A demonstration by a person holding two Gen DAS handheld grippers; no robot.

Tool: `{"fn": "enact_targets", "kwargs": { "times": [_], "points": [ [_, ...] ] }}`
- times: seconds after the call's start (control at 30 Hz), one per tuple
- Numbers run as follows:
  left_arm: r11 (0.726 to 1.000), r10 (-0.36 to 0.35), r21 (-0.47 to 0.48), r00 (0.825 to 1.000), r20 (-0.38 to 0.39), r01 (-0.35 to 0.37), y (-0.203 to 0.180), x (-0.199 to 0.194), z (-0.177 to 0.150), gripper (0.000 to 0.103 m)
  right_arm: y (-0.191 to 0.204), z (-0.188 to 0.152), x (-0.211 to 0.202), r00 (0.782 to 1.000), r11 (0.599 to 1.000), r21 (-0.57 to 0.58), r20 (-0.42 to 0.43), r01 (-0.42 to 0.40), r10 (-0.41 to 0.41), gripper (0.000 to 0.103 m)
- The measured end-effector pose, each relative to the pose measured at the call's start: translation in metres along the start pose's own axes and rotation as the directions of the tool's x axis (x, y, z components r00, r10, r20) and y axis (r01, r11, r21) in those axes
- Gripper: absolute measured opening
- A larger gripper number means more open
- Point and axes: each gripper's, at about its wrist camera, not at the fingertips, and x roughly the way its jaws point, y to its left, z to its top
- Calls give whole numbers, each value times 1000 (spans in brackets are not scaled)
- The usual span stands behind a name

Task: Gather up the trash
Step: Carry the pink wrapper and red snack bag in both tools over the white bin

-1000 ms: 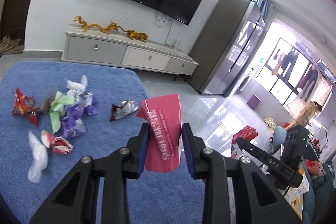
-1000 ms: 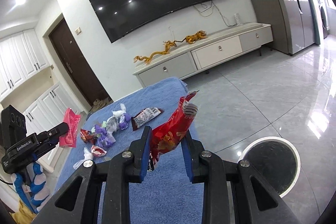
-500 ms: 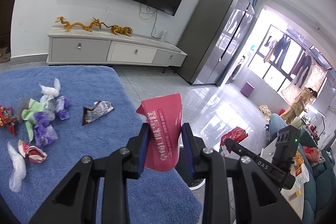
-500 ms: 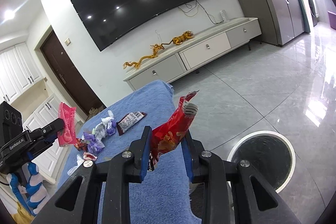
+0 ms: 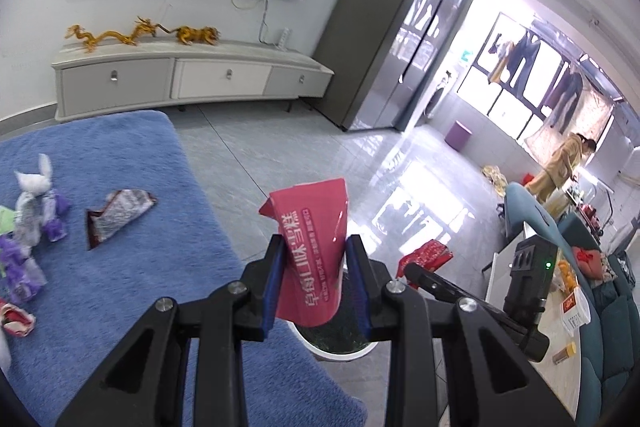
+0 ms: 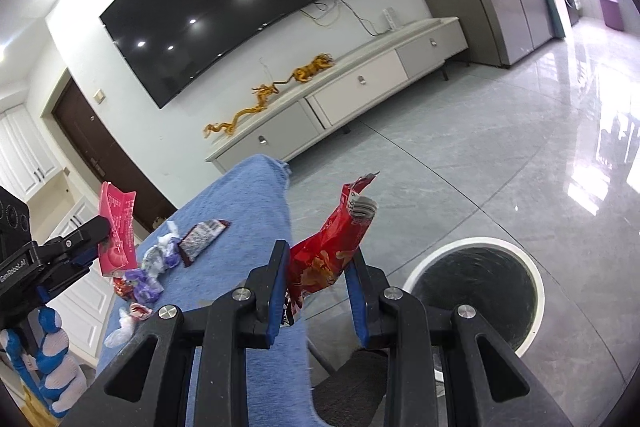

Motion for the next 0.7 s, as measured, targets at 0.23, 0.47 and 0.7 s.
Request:
{"fn": "enact_targets", "kwargs": {
  "times": [0.23, 0.47, 0.7],
  "points": [
    [1000, -18, 23, 997, -69, 19, -12, 49, 4, 29, -36, -3, 17, 999, 998, 58, -32, 32, -30, 26],
    [999, -32, 33, 992, -124, 37, -20, 91, 7, 29, -65, -7, 33, 996, 994, 96, -69, 58, -52, 26],
    [998, -47, 37, 984, -172, 54, -21, 124, 7, 29, -82, -8, 50, 992, 989, 120, -98, 85, -73, 26]
  ]
}}
